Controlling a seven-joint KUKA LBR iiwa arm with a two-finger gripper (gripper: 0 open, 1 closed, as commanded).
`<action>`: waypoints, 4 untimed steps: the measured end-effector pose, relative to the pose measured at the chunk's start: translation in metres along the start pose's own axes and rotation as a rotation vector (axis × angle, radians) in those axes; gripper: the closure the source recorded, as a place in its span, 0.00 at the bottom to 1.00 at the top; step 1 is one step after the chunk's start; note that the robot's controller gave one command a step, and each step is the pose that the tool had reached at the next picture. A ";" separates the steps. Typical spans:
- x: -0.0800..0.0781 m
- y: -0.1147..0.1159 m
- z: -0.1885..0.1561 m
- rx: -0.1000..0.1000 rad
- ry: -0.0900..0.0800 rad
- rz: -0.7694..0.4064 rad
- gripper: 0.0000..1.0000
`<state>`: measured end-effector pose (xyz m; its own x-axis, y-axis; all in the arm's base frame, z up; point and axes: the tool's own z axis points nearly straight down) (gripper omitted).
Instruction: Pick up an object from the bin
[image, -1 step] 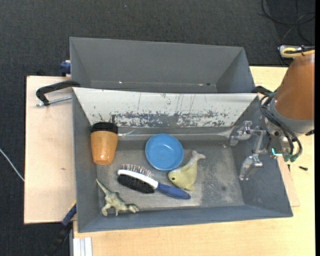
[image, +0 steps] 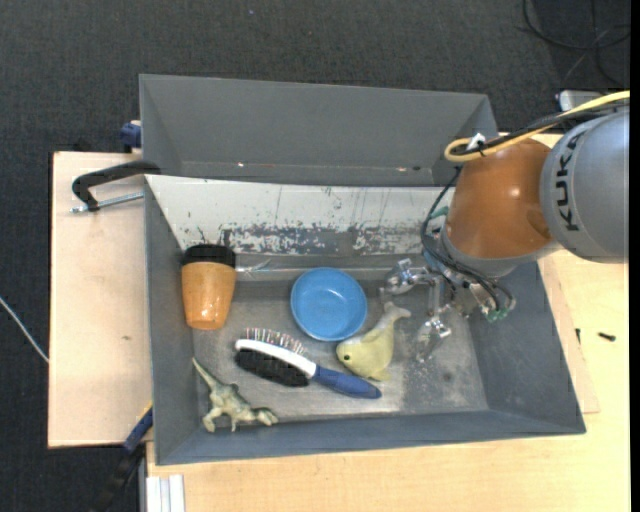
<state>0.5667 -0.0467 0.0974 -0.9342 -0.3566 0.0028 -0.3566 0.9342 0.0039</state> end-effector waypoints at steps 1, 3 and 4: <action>-0.001 -0.001 -0.003 0.003 -0.004 0.001 1.00; -0.013 0.013 -0.161 0.005 -0.010 0.056 0.00; 0.032 0.081 0.005 -0.001 0.002 0.221 0.00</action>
Offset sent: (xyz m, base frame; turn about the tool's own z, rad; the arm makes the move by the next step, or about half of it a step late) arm 0.0000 0.0000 0.0000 0.0000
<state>0.5083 0.0176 0.0924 -0.9897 -0.1429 0.0062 -0.1429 0.9897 0.0038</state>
